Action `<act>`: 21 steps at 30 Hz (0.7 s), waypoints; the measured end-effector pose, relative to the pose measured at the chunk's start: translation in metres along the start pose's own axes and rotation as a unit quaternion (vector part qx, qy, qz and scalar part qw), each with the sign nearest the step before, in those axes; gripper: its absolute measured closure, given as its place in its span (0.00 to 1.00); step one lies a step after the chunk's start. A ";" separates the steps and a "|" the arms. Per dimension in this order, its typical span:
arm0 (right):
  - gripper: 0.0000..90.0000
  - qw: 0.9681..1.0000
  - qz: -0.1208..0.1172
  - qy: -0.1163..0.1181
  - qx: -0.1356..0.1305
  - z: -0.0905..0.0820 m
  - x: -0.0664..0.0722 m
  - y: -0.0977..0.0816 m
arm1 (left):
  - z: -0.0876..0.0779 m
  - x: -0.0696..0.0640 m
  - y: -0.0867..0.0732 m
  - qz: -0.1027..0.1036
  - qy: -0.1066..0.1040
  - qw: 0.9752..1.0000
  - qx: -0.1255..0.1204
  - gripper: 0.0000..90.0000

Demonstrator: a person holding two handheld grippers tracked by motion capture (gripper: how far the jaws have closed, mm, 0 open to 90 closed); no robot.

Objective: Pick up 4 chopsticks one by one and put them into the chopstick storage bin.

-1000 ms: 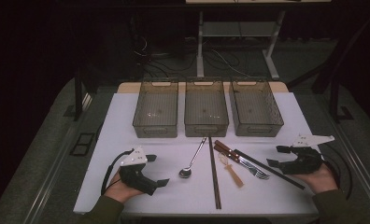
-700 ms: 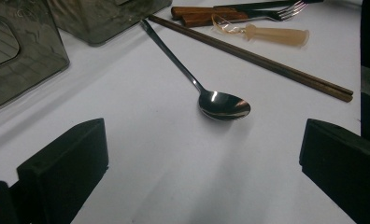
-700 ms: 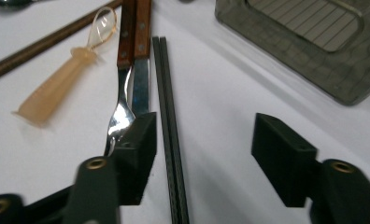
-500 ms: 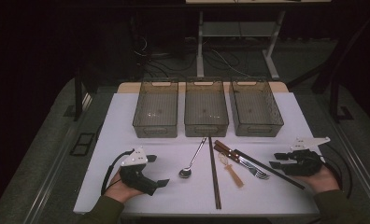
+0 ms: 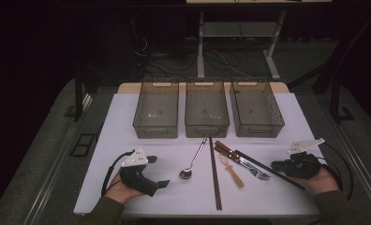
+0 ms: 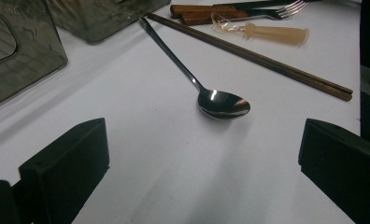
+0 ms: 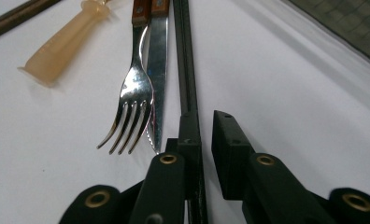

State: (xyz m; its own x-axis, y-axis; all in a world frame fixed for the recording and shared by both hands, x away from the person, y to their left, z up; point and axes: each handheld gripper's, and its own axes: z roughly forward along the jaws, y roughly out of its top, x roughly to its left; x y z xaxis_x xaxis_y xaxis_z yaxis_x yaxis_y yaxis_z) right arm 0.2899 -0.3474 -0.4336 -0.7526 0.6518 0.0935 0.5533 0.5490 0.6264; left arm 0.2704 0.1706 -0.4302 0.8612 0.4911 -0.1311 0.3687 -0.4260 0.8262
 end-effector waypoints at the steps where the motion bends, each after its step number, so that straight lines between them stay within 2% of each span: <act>1: 0.92 1.000 -0.002 -0.001 0.002 0.000 0.000 0.000 | 0.000 0.000 0.000 0.000 0.000 1.000 0.000 0.01; 21: 0.92 1.000 -0.004 -0.008 0.020 0.005 -0.001 -0.001 | 0.000 0.000 0.000 0.002 -0.002 1.000 0.003 0.01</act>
State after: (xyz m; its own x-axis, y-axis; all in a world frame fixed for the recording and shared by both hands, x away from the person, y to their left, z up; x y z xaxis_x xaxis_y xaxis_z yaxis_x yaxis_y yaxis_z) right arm 0.2917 -0.3456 -0.4386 -0.7516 0.6553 0.0755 0.5613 0.5752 0.5950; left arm 0.2706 0.1705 -0.4307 0.8645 0.4856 -0.1297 0.3664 -0.4322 0.8240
